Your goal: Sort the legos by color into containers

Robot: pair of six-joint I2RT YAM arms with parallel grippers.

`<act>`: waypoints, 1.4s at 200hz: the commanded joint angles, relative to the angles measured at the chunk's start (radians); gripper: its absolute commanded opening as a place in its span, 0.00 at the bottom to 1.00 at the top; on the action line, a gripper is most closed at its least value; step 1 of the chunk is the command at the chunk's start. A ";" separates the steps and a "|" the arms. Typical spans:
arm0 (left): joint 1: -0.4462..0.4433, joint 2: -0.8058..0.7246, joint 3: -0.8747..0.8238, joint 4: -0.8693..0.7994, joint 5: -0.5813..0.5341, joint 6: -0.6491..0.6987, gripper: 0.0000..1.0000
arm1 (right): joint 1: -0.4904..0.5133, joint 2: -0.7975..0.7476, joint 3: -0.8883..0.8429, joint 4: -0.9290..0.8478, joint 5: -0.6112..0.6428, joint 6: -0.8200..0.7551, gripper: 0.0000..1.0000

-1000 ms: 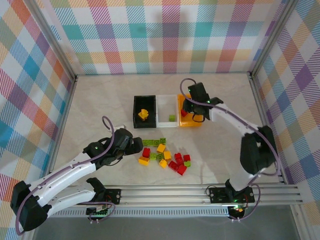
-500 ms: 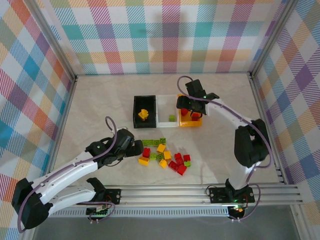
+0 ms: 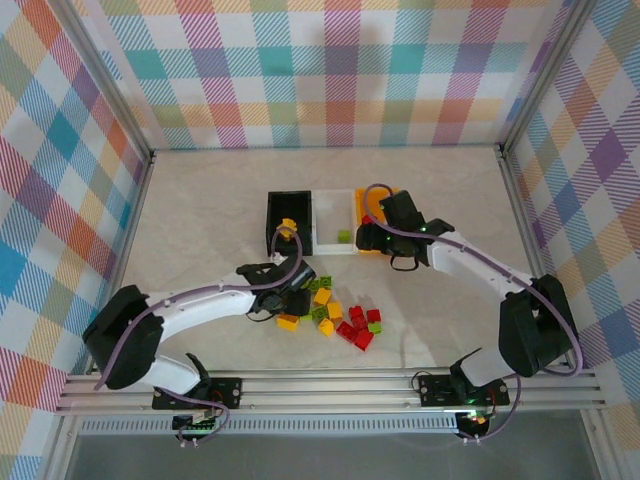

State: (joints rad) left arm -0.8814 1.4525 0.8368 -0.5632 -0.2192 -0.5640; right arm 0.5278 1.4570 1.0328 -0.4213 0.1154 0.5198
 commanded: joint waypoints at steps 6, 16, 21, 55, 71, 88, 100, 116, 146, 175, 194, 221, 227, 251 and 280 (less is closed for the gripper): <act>-0.020 0.066 0.033 0.022 -0.016 0.040 0.71 | -0.002 -0.056 -0.011 0.013 0.006 0.018 0.78; -0.026 0.083 0.036 0.022 -0.023 0.040 0.68 | -0.002 -0.063 -0.014 0.016 0.001 0.022 0.78; -0.029 0.091 0.036 0.025 -0.028 0.038 0.67 | -0.002 -0.066 -0.014 0.017 0.000 0.022 0.78; -0.037 0.125 0.030 0.034 -0.038 0.025 0.56 | -0.002 -0.075 -0.014 0.019 0.001 0.024 0.78; -0.037 0.131 0.024 0.033 -0.039 0.024 0.51 | -0.002 -0.077 -0.014 0.018 0.005 0.026 0.78; -0.037 0.131 0.019 0.024 -0.047 0.018 0.51 | -0.002 -0.081 -0.014 0.018 0.010 0.026 0.78; -0.037 0.128 0.012 0.019 -0.050 0.017 0.50 | -0.002 -0.081 -0.014 0.018 0.015 0.026 0.78; -0.037 0.118 0.006 0.002 -0.064 0.007 0.48 | -0.001 -0.081 -0.016 0.018 0.017 0.025 0.78; -0.037 0.080 -0.023 -0.023 -0.084 -0.002 0.53 | -0.002 -0.081 -0.017 0.018 0.012 0.029 0.78; -0.037 0.080 -0.044 -0.004 -0.067 0.001 0.53 | -0.001 -0.081 -0.013 0.020 0.009 0.031 0.78; -0.037 0.093 -0.044 0.021 -0.064 0.005 0.52 | -0.002 -0.084 -0.011 0.019 0.010 0.032 0.78; -0.038 0.093 -0.025 0.034 -0.056 0.012 0.41 | -0.002 -0.089 -0.017 0.012 0.016 0.034 0.78; -0.037 0.086 -0.020 0.031 -0.053 0.013 0.40 | -0.002 -0.092 -0.020 0.010 0.018 0.034 0.79; -0.045 0.049 0.021 -0.005 -0.046 0.029 0.36 | -0.002 -0.113 -0.038 0.013 0.034 0.039 0.79; -0.048 -0.002 0.121 -0.052 -0.031 0.047 0.33 | -0.002 -0.151 -0.079 0.007 0.054 0.047 0.79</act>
State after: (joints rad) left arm -0.9188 1.5200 0.8581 -0.5663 -0.2653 -0.5484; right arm 0.5278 1.3495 0.9863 -0.4084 0.1421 0.5457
